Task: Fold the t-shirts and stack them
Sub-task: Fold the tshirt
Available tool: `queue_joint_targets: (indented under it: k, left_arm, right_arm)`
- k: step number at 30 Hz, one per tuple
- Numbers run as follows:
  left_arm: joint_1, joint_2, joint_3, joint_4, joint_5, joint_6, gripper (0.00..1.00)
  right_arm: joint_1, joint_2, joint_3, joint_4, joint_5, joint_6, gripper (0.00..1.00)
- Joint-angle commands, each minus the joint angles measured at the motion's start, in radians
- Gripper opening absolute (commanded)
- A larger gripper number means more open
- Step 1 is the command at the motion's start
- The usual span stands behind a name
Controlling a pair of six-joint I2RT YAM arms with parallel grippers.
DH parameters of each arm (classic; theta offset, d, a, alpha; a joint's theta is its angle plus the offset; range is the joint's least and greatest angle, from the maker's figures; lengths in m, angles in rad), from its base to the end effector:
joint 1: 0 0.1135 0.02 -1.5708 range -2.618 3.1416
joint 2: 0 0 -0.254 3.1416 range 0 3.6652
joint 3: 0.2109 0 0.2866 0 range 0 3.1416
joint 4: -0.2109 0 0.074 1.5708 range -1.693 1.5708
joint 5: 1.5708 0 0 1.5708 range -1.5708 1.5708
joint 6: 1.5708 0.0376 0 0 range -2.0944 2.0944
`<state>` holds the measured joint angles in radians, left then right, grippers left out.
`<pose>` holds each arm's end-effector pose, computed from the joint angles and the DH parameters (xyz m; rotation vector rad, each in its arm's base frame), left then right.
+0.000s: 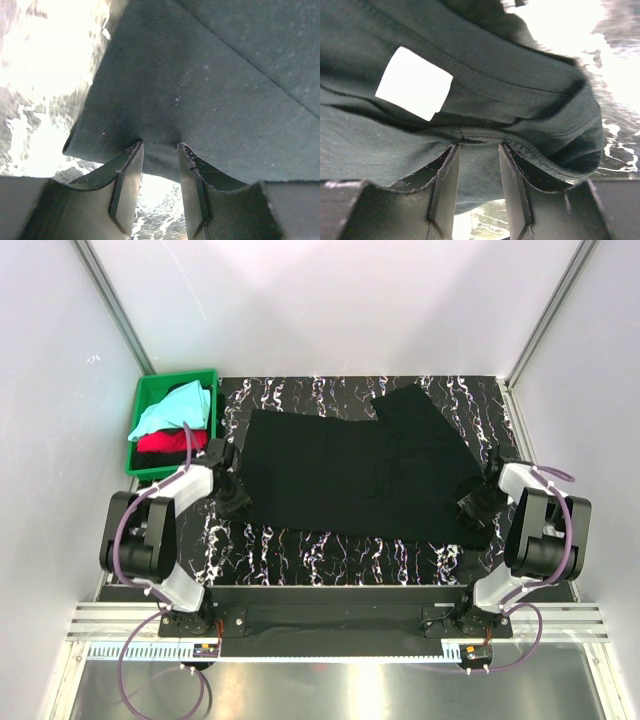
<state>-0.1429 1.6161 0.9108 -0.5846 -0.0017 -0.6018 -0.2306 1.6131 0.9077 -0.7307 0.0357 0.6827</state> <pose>0.3115 -0.0448 0.1240 -0.6544 2.8003 -0.1456 0.2898 -0.0694 0.1207 1.3271 2.6931 -0.0069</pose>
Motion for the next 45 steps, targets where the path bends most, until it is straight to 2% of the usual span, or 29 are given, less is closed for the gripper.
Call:
queue_joint_targets:
  k: [1, 6, 10, 13, 15, 18, 21, 23, 25, 26, 27, 28, 29, 31, 32, 35, 36, 38, 40, 43, 45]
  left_arm:
    - [0.009, -0.022, -0.130, -0.103, -0.040, -0.076, 0.42]
    - [0.008, -0.152, -0.237, -0.136, -0.009, -0.139, 0.42]
    - [-0.003, -0.286, -0.257, -0.207, -0.004, -0.161, 0.42]
    - [-0.033, -0.415, -0.224, -0.265, -0.004, -0.159, 0.44]
    - [-0.066, -0.517, -0.184, -0.279, -0.015, -0.156, 0.48]
    - [-0.084, -0.579, -0.104, -0.264, -0.038, -0.104, 0.57]
    - [-0.084, -0.529, 0.037, -0.253, -0.060, -0.009, 0.61]
    - [-0.084, -0.429, 0.165, -0.239, -0.090, 0.060, 0.61]
    - [-0.086, -0.316, 0.238, -0.186, -0.135, 0.105, 0.59]
    - [-0.084, -0.277, 0.299, -0.164, -0.141, 0.146, 0.59]
    - [-0.075, -0.233, 0.331, -0.115, -0.138, 0.167, 0.58]
    - [-0.070, -0.196, 0.367, -0.101, -0.097, 0.187, 0.58]
    - [-0.066, -0.121, 0.440, -0.093, -0.074, 0.210, 0.57]
    - [-0.046, -0.066, 0.509, -0.081, -0.005, 0.220, 0.57]
    - [-0.046, -0.029, 0.552, -0.078, 0.024, 0.226, 0.57]
    - [-0.047, -0.009, 0.547, -0.052, 0.110, 0.224, 0.57]
    - [-0.047, -0.012, 0.531, -0.041, 0.121, 0.221, 0.57]
    - [-0.047, -0.015, 0.487, -0.023, 0.102, 0.218, 0.57]
    - [-0.044, -0.010, 0.470, -0.001, 0.077, 0.230, 0.56]
    - [-0.031, 0.046, 0.497, 0.000, 0.080, 0.276, 0.56]
    - [-0.006, 0.070, 0.514, 0.000, 0.104, 0.269, 0.56]
  right_arm:
    - [-0.093, -0.002, -0.053, -0.050, 0.170, 0.002, 0.46]
    - [-0.130, -0.081, -0.032, -0.094, 0.174, -0.057, 0.48]
    - [-0.128, -0.116, 0.020, -0.125, 0.118, -0.116, 0.52]
    - [-0.121, -0.133, 0.083, -0.136, 0.014, -0.179, 0.58]
    - [-0.078, -0.134, 0.146, -0.131, 0.001, -0.193, 0.61]
    - [-0.011, -0.095, 0.241, -0.086, -0.020, -0.219, 0.73]
    - [0.025, -0.032, 0.342, 0.011, -0.033, -0.204, 0.84]
    - [0.072, 0.042, 0.443, 0.121, -0.050, -0.206, 0.88]
    - [0.106, 0.172, 0.540, 0.203, -0.040, -0.209, 0.89]
    - [0.112, 0.224, 0.641, 0.232, -0.052, -0.209, 0.89]
    - [0.117, 0.276, 0.695, 0.255, -0.098, -0.209, 0.89]
    - [0.122, 0.382, 0.755, 0.269, -0.112, -0.215, 0.89]
    - [0.135, 0.434, 0.877, 0.278, -0.118, -0.224, 0.89]
    - [0.151, 0.572, 1.003, 0.286, -0.126, -0.271, 0.89]
    - [0.169, 0.615, 1.119, 0.286, -0.119, -0.291, 0.89]
    - [0.174, 0.783, 1.344, 0.265, -0.123, -0.333, 0.82]
    - [0.174, 0.821, 1.400, 0.248, -0.129, -0.337, 0.76]
    - [0.175, 0.916, 1.534, 0.220, -0.157, -0.351, 0.72]
    - [0.183, 0.981, 1.597, 0.199, -0.195, -0.363, 0.64]
    - [0.201, 1.002, 1.642, 0.183, -0.212, -0.409, 0.58]
    - [0.214, 0.996, 1.620, 0.175, -0.209, -0.437, 0.58]
